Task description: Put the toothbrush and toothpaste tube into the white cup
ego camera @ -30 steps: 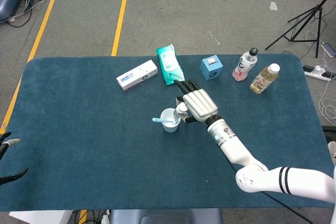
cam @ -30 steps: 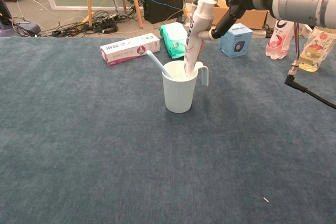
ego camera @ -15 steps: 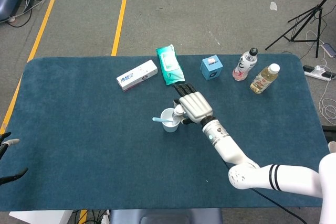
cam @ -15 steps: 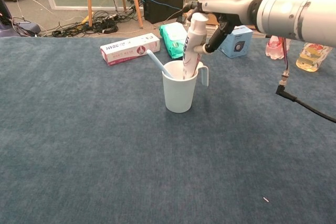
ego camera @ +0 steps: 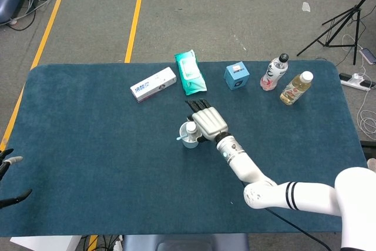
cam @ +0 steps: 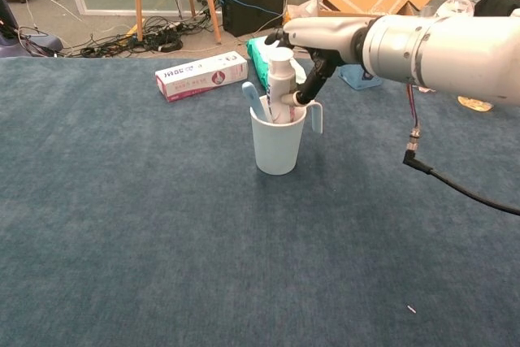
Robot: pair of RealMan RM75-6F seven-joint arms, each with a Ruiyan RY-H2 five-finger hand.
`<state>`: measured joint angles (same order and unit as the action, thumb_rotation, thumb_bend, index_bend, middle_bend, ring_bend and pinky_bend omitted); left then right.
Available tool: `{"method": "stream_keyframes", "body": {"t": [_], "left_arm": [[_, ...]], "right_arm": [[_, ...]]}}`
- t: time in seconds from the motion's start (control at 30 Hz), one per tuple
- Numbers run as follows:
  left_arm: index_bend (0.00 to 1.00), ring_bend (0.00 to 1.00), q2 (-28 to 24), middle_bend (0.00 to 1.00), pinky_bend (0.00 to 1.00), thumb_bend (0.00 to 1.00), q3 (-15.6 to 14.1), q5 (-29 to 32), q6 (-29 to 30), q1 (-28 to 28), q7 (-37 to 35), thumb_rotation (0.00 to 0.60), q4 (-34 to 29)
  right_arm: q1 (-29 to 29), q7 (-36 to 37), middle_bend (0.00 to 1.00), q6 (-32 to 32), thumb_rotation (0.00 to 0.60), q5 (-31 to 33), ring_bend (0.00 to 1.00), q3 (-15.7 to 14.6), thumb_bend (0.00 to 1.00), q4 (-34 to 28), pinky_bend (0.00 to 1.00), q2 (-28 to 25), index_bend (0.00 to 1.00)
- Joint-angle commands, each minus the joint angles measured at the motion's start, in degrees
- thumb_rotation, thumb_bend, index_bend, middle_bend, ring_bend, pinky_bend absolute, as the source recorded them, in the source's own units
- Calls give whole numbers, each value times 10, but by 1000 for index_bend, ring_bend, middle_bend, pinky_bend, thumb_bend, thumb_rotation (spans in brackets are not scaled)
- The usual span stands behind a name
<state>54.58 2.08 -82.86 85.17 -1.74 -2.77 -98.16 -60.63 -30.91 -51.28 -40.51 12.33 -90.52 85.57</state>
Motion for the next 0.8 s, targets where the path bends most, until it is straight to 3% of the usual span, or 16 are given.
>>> {"method": "stream_keyframes", "body": {"t": [0.03,0.33,0.8], "left_arm": [[252,94,0,144,98,0,0,-1,1,0,-1,600,-1],[252,94,-1,144,98,0,-1,-3,2,1,-1,600,-2],[252,94,-1,145,99,0,-1,-3,1,1,2,600,-2]], "right_arm": [[-3,0,14,2,600,2,0,-1,286,5,37,5,616],[-10,5,7,10,600,6,0,-2,279,23,37,18,478],[-6,24,1,12,600,-11,0,-3,244,11,37,8,134]]}}
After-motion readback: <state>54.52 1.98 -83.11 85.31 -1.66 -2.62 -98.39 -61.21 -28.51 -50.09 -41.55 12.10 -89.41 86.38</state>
